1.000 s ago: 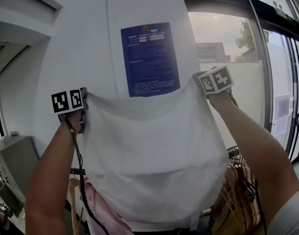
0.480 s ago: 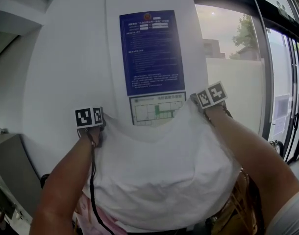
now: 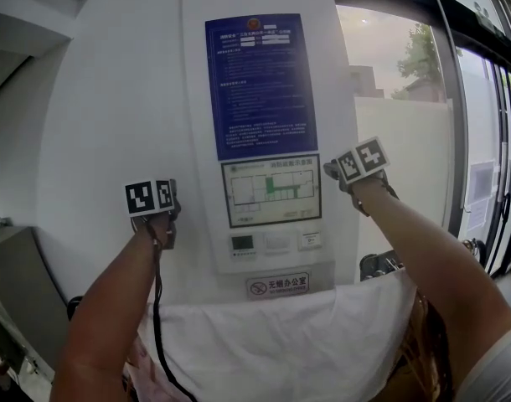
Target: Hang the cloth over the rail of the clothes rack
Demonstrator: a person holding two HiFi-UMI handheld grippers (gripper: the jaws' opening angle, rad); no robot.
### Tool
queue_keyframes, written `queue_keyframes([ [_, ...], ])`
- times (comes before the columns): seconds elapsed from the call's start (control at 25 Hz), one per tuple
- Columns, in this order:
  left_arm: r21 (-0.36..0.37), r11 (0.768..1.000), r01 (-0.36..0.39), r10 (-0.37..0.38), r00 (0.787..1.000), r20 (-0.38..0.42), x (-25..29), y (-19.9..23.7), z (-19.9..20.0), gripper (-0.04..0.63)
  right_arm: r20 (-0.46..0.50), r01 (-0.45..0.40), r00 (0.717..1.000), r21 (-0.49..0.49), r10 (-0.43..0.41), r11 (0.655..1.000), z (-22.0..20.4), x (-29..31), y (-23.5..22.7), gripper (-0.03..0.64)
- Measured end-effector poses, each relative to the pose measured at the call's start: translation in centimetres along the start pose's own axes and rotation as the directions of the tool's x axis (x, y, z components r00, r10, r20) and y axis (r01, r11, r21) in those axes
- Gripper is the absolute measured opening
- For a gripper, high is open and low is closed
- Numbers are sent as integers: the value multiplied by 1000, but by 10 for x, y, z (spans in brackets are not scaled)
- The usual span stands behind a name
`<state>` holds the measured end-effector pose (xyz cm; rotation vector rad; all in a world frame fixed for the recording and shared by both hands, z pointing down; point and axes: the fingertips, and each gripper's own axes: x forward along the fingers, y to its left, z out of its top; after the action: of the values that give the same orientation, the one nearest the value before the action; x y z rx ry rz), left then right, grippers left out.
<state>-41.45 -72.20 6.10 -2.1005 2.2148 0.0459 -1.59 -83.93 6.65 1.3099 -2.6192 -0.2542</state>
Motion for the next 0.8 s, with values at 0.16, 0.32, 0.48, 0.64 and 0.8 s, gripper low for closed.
queue_keyframes([
  [0.16, 3, 1000, 7, -7, 1000, 20, -20, -7, 14, 11, 17, -17, 1000, -21, 18, 1000, 13, -18, 11, 89],
  [0.32, 23, 1000, 17, -18, 999, 39, -56, -25, 26, 8, 57, -61, 996, -33, 63, 998, 25, -51, 31, 3],
  [0.48, 91, 995, 49, -55, 997, 60, -105, -46, 36, 6, 100, -131, 986, -51, 135, 990, 31, -97, 58, 2],
  [0.64, 38, 995, 90, -93, 992, 82, -158, -52, 28, 6, 118, -163, 978, -102, 175, 981, 21, -151, 86, 2],
  [0.8, 56, 985, 165, -170, 982, 85, -214, -66, 4, 6, 120, -169, 976, -111, 182, 979, -10, -209, 112, 2],
])
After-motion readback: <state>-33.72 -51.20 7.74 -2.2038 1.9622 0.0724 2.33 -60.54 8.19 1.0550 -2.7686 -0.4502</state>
